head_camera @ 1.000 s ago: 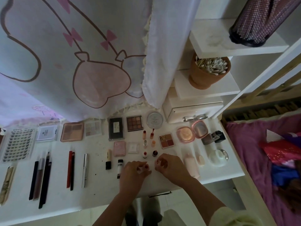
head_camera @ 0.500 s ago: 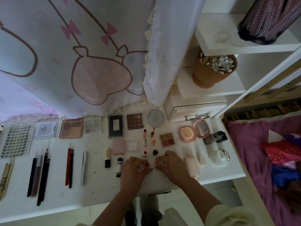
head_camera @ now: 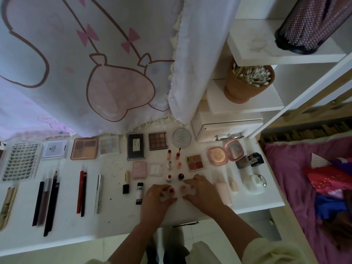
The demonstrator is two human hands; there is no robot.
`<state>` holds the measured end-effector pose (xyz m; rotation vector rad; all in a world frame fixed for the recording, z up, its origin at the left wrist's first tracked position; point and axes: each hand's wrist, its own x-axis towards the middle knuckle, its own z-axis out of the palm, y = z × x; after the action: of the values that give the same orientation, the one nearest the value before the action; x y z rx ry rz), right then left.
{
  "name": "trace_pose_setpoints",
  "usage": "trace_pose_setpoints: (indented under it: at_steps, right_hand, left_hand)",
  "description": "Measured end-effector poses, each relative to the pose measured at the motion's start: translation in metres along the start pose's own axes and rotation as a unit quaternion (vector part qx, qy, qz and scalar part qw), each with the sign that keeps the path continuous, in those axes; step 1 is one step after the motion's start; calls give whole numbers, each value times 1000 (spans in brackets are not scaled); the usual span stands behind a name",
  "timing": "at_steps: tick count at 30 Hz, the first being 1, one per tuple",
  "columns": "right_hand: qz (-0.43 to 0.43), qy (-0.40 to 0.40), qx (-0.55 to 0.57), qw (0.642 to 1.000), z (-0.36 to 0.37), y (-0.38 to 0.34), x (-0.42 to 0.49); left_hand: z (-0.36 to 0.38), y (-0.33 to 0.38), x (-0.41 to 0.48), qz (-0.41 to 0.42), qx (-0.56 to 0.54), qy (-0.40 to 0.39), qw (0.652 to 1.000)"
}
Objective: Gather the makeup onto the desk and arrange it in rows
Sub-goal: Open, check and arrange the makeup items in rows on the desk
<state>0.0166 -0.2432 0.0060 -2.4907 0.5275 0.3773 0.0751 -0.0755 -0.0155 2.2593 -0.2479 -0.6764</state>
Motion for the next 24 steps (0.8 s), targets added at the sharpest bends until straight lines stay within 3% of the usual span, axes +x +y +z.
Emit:
trace_pose_setpoints:
  at_steps: [7,13,17,20,24]
  right_hand:
    - [-18,60,16,998,-23,-3,-20]
    - [-96,152,61,982,-35,-43,-24]
    - [-134,78,65,986,-17,-101,-9]
    - [-80,-14,-4,997,9,-136,4]
    - [16,-63,-29,997,33,-157,22]
  left_hand:
    - [-26,-2,-17,40,66,3,997]
    - [-71,-28,-28,28,10,132,991]
    - [-73,-45,-34,-41,-7,133,990]
    - [-68,-53,-37,-82,3,106,991]
    - [-64,-55,-37,-110,-9,78,991]
